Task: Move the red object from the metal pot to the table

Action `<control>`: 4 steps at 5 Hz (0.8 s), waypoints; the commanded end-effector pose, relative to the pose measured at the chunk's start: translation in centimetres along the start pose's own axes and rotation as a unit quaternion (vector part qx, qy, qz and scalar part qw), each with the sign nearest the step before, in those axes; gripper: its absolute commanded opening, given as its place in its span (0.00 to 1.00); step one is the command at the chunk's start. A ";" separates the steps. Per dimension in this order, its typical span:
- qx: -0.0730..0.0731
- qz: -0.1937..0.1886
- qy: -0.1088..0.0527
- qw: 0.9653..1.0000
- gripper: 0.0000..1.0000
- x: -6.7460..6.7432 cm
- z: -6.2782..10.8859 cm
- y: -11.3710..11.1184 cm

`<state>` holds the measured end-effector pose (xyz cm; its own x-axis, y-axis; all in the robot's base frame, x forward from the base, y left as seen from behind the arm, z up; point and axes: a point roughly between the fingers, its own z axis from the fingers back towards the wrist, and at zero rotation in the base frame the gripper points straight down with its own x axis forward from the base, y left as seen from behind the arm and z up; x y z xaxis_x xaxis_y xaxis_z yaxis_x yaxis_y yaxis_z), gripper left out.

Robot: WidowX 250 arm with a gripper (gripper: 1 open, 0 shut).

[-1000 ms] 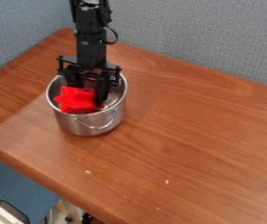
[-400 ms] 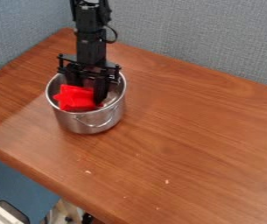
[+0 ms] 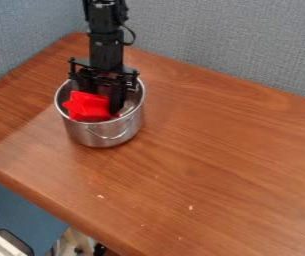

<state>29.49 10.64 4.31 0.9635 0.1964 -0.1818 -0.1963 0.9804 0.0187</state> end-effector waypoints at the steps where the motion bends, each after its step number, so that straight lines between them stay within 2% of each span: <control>1: 0.000 -0.024 -0.018 1.000 0.00 -0.2 0.9 0.2; 3: -0.005 -0.065 -0.039 0.997 0.00 -0.3 3.2 -1.0; 4: -0.007 -0.081 -0.047 0.996 0.00 -0.9 4.7 -1.2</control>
<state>29.13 9.32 7.12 0.9876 0.0405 -0.1520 -0.0463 0.9983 -0.0349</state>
